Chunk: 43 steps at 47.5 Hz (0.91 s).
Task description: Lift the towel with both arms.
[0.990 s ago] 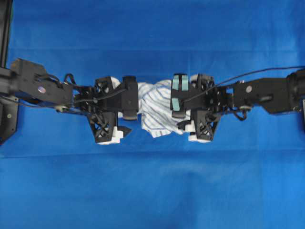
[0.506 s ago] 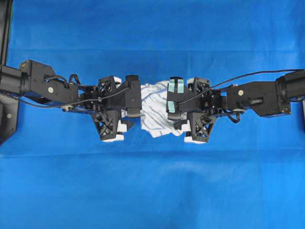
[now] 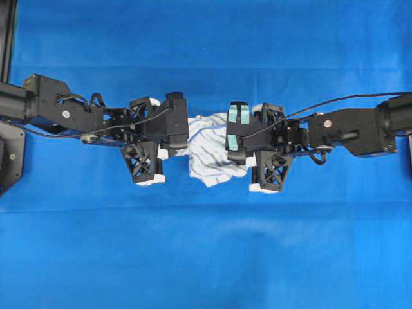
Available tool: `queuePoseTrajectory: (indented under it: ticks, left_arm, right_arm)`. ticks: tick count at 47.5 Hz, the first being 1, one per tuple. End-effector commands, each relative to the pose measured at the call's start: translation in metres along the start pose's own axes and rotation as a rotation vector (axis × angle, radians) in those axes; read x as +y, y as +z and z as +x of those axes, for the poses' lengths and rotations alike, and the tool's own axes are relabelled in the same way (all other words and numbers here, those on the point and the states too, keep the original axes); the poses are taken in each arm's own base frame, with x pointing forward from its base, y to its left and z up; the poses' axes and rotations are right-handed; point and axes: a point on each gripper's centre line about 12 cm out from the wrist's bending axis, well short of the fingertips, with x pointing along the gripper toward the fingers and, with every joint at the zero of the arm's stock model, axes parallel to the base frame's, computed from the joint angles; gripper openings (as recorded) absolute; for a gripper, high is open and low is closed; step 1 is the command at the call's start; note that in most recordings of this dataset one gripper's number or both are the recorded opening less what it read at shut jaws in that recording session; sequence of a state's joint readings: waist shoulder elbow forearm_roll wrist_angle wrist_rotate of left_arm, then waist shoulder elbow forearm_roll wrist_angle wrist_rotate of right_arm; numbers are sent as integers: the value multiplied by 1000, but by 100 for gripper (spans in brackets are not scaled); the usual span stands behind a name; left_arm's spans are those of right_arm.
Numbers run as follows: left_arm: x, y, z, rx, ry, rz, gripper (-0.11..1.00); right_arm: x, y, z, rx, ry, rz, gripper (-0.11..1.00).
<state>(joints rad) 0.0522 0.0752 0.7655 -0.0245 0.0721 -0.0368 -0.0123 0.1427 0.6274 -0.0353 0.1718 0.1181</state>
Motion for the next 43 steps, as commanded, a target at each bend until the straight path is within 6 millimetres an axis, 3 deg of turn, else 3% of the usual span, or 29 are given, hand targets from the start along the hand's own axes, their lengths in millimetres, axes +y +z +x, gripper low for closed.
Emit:
queuePoseTrajectory:
  ticks: [1, 17, 29, 43]
  left_arm:
    - [-2, 25, -24, -58, -6, -2, 4]
    - [-17, 82, -108, -131, -36, 22, 4]
    - [-20, 125, -195, -235, -49, 28, 4]
    - [-22, 152, -268, -312, -56, 33, 4]
  right_arm:
    - [3, 22, -25, -64, 6, -3, 6]
    - [5, 72, -112, -137, 3, -1, 6]
    - [5, 111, -184, -201, -21, -29, 6]
    - [4, 149, -264, -290, -48, -35, 6]
